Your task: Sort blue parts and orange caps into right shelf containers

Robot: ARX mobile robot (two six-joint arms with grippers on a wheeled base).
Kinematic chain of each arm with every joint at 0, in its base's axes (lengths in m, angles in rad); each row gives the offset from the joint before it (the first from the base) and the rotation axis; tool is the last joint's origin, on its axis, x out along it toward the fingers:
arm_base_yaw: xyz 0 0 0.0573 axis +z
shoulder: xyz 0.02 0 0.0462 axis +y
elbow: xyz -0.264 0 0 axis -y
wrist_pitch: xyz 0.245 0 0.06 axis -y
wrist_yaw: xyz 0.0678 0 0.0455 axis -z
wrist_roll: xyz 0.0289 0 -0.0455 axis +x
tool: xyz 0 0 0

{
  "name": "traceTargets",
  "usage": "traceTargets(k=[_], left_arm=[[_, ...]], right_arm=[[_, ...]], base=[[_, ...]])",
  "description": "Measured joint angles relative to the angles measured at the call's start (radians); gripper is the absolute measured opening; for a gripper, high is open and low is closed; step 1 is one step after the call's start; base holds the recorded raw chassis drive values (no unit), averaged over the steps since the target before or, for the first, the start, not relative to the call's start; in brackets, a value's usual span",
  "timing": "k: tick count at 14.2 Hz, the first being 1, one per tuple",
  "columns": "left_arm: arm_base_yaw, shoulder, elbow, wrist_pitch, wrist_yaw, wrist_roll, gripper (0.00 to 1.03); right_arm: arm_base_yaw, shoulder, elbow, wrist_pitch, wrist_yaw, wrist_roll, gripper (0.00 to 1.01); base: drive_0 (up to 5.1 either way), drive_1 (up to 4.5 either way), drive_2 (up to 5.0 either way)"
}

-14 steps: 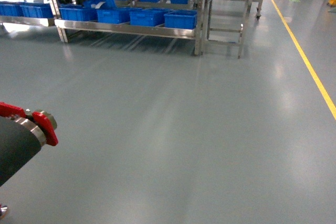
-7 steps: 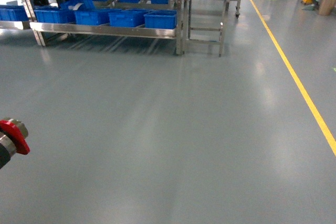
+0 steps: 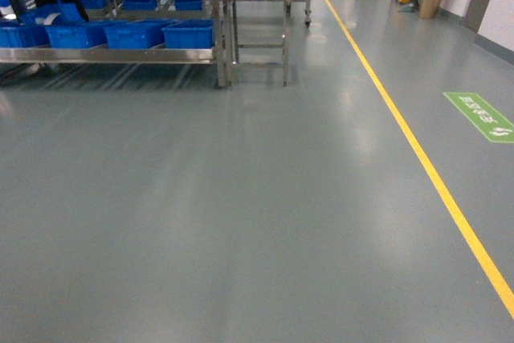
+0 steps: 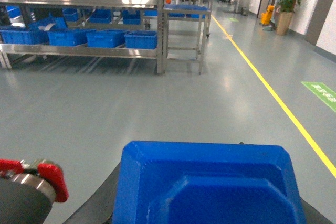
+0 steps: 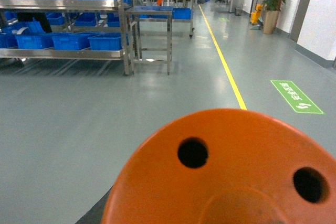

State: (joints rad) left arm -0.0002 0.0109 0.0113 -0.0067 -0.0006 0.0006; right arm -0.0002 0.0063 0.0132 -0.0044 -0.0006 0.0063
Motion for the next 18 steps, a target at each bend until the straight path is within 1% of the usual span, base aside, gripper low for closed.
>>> traceTargets(k=[18], left_arm=[[0.000,0.000,0.000,0.003,0.000,0.000,0.42]], right_arm=[[0.000,0.000,0.000,0.000,0.000,0.000,0.44]], base=[[-1.6,-1.62,-1.6]])
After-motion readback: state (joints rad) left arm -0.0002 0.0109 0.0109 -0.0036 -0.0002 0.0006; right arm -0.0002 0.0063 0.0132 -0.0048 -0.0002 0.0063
